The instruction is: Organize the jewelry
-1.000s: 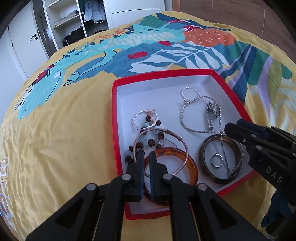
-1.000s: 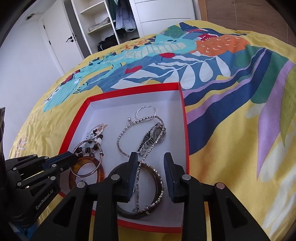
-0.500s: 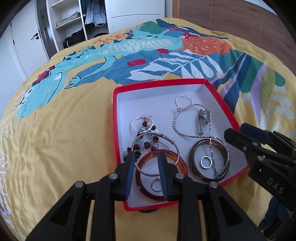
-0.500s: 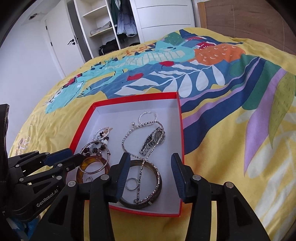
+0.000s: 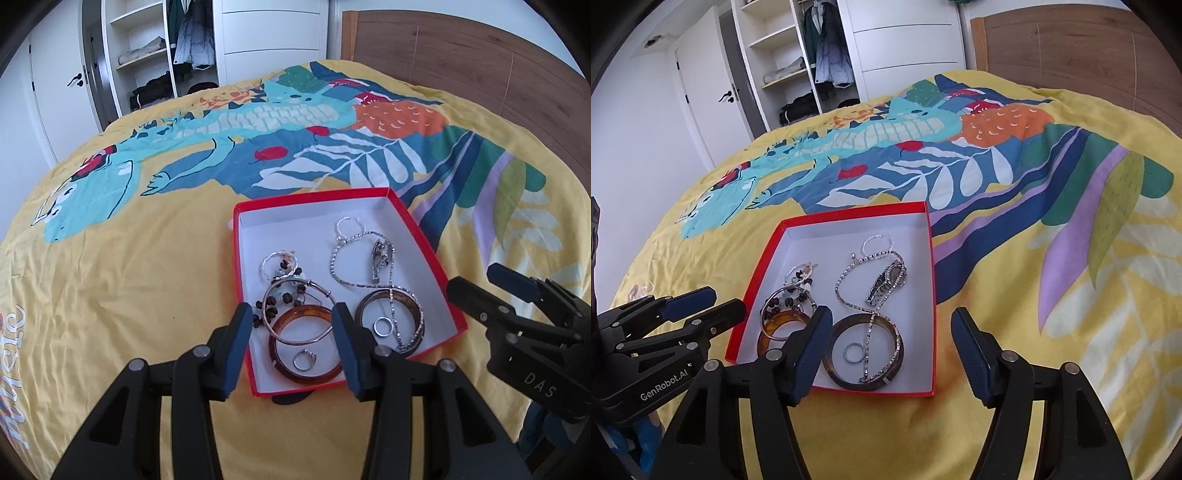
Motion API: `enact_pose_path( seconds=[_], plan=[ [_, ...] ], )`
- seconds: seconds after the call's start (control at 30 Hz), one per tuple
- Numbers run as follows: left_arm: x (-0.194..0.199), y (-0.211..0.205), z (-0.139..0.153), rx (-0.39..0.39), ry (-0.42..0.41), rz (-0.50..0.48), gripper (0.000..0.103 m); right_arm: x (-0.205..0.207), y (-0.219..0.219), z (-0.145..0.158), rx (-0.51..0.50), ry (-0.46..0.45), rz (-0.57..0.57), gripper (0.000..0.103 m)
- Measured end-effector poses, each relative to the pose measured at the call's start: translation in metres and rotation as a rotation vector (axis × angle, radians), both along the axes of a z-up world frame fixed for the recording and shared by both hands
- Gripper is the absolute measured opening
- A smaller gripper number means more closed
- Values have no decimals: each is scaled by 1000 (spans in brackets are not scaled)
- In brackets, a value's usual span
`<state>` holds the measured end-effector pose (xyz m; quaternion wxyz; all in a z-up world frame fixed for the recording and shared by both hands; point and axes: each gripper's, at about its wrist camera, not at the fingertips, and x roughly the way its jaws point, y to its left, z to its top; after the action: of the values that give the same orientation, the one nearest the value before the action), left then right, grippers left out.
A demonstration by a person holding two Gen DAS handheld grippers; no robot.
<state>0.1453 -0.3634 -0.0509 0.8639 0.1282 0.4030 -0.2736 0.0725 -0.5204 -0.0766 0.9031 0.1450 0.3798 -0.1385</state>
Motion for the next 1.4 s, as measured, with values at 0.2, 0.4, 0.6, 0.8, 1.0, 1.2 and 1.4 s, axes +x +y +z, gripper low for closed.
enact_pose_path(
  seconds=[0.2,0.4,0.6,0.8,1.0,1.2,1.4],
  plan=[
    [-10,15,15,-18,-17,28,43,-10,10,12,-3,-14,-2,69],
    [-21,37,26,-23,-20,69,43,-19,27,24,-11,-27,17,72],
    [-30,57,32,-19,-24,111,45,-27,47,34,-17,-33,38,75],
    [-40,78,40,-19,-40,144,49,-36,68,43,-17,-38,54,78],
    [-51,101,48,-16,-54,180,49,-43,90,50,-15,-46,72,83],
    [-65,126,57,-29,-81,207,49,-51,111,59,-25,-54,90,87],
    [-78,148,65,-23,-83,219,49,-62,133,67,-42,-61,110,94]
  ],
)
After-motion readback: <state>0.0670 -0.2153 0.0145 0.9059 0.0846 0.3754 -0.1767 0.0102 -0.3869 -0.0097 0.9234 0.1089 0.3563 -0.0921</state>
